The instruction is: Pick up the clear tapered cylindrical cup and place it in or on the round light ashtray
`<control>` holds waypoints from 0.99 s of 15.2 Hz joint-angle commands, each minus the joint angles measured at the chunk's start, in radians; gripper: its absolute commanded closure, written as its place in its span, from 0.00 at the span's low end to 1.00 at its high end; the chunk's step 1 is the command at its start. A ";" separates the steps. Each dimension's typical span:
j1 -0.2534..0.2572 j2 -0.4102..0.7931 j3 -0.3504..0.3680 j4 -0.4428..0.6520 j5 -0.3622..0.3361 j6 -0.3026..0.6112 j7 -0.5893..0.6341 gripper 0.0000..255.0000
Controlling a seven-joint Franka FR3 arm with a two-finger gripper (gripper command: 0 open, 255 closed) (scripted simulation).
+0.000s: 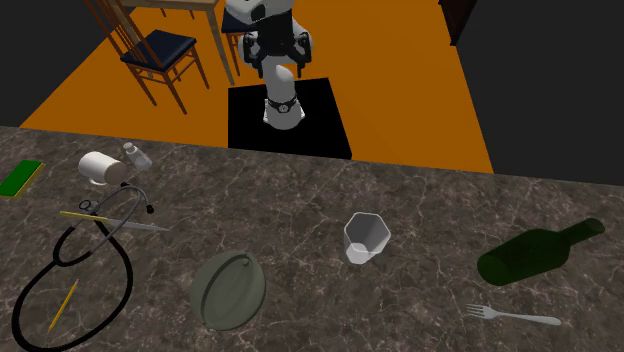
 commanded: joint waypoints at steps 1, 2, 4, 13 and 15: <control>0.000 0.000 0.000 0.000 0.000 0.000 0.000 0.00; 0.004 0.031 0.011 0.006 0.005 0.025 0.010 0.00; 0.011 0.094 0.033 0.021 0.012 0.072 0.030 0.00; 0.033 0.405 0.123 0.154 0.013 0.246 0.124 0.00; 0.037 0.478 0.142 0.197 0.004 0.274 0.146 0.00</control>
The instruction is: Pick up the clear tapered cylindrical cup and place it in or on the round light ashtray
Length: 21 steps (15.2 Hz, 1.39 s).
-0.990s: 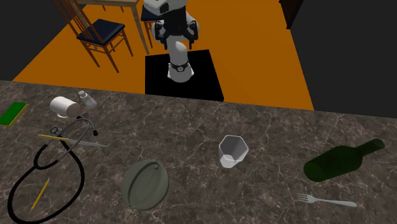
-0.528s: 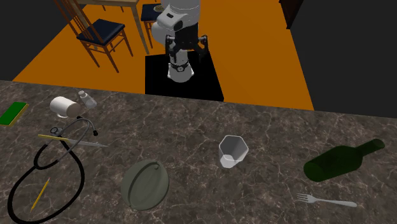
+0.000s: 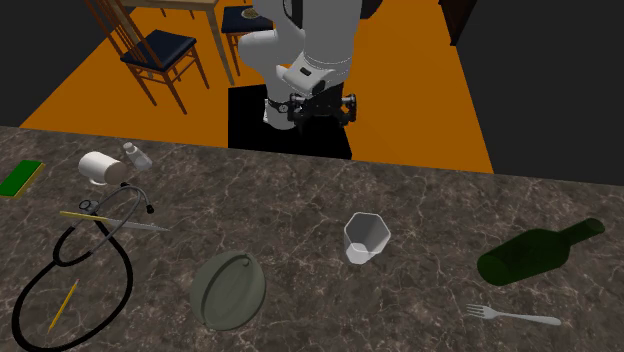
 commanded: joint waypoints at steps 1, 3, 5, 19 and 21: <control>0.002 0.076 0.016 0.048 -0.011 0.026 0.020 0.00; 0.007 0.151 0.032 0.099 -0.024 0.047 0.043 0.00; 0.013 0.227 0.046 0.156 -0.041 0.063 0.067 0.00; 0.116 0.813 0.080 0.748 -0.195 0.020 0.200 0.00; 0.141 0.913 0.075 0.879 -0.214 -0.015 0.206 0.00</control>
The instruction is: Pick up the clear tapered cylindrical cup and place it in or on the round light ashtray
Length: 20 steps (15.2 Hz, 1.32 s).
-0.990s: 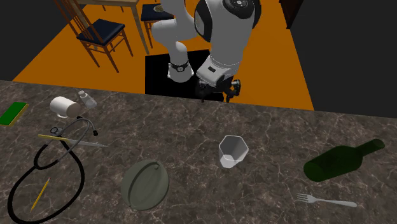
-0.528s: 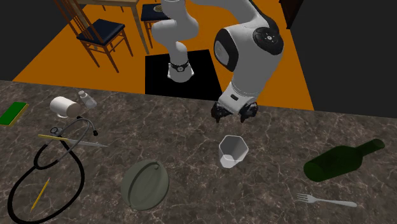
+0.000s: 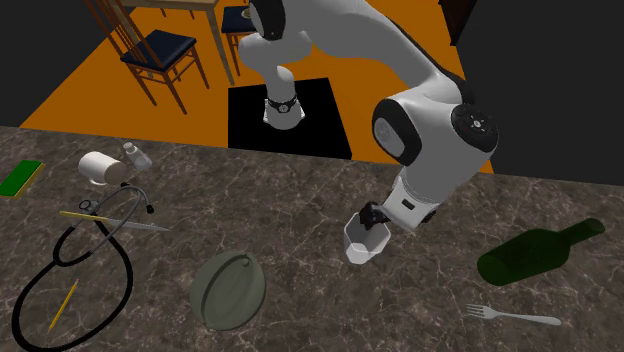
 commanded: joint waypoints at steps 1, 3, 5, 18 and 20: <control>0.016 0.061 -0.003 0.076 -0.012 -0.017 0.005 0.00; 0.013 0.062 -0.004 0.051 -0.013 0.009 0.007 0.00; 0.010 0.063 -0.005 0.027 -0.014 0.034 0.009 0.00; 0.006 0.069 -0.007 -0.012 -0.017 0.079 0.013 1.00; 0.006 0.069 -0.007 -0.012 -0.017 0.079 0.013 1.00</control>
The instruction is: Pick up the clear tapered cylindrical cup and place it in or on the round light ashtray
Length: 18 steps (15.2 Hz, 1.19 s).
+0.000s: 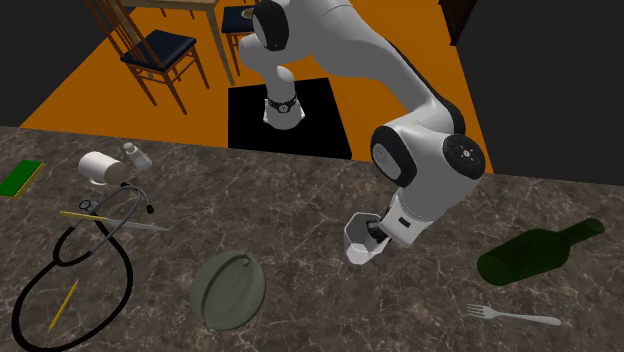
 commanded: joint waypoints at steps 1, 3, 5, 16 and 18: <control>0.000 0.000 0.000 0.000 0.000 0.000 0.000 1.00; 0.000 0.000 0.000 -0.001 0.000 0.000 0.000 1.00; 0.000 0.000 0.000 -0.001 0.000 0.000 0.000 1.00; 0.005 -0.020 0.003 0.102 0.008 -0.121 -0.017 1.00; 0.007 -0.021 0.004 0.127 0.009 -0.147 -0.020 1.00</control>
